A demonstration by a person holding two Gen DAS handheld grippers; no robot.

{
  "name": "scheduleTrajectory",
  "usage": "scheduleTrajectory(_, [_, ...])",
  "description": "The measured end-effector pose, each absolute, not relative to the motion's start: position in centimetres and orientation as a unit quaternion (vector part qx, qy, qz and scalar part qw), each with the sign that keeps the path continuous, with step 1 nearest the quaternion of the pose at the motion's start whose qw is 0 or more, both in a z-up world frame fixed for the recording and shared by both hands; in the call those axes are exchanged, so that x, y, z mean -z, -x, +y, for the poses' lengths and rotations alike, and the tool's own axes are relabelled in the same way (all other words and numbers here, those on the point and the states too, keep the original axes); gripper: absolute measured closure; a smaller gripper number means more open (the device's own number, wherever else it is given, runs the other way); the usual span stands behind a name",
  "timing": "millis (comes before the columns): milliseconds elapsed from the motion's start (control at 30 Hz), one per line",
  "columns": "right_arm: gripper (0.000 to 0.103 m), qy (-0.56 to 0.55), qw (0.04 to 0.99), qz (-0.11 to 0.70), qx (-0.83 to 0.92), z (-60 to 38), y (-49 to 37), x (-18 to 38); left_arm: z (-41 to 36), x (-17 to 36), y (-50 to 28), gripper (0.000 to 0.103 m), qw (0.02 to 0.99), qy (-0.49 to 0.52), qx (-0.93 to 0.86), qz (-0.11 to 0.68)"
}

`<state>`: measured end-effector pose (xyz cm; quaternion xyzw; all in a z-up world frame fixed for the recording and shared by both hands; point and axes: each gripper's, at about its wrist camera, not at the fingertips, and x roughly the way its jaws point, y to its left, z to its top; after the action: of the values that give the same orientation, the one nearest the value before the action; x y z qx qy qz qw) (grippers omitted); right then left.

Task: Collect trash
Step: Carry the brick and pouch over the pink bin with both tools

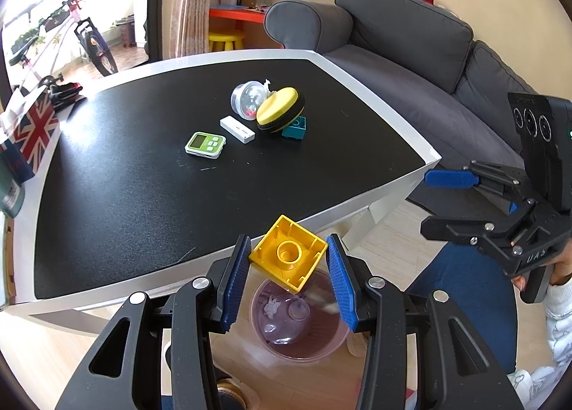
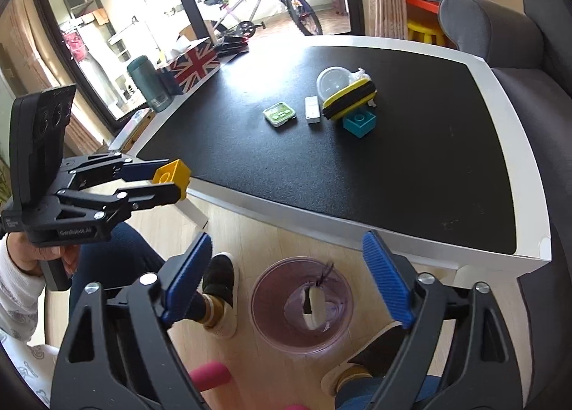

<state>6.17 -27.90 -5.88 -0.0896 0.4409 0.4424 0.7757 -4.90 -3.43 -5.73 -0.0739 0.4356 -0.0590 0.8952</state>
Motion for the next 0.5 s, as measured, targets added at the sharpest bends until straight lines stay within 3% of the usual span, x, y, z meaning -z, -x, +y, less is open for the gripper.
scheduleTrajectory(500, [0.011, 0.074, 0.785, 0.443, -0.427, -28.9, -7.1, 6.0, -5.0, 6.5, 4.3, 0.06, 0.885, 0.065, 0.088, 0.453])
